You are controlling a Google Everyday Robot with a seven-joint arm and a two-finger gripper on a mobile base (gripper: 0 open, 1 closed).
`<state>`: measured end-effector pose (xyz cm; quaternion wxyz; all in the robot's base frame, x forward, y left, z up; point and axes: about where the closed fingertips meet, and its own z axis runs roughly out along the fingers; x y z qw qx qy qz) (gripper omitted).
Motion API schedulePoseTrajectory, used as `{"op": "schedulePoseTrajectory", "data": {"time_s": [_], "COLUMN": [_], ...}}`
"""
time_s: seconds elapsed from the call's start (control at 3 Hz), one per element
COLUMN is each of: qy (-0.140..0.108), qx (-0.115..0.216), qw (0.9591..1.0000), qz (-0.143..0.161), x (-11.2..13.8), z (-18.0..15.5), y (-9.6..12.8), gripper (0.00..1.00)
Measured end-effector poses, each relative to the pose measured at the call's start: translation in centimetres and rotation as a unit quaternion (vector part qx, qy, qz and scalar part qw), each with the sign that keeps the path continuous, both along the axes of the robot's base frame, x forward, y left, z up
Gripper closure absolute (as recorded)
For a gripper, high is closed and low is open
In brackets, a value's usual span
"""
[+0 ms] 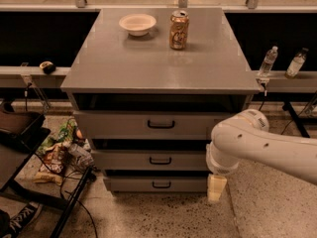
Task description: Open middle drawer
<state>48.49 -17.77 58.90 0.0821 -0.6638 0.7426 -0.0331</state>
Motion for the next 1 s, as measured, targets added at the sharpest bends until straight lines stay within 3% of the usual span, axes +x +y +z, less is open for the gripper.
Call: {"op": "schedulePoseTrajectory", "data": {"time_s": [0.67, 1.0], "qy": [-0.018, -0.012], "qx": [0.008, 0.011], "qw": [0.9996, 0.9998], "qz": [0.021, 0.014], "x": [5.1, 8.2], "z": [-6.7, -10.1], "y": [-0.5, -0.7], "gripper": [0.0, 0.0]}}
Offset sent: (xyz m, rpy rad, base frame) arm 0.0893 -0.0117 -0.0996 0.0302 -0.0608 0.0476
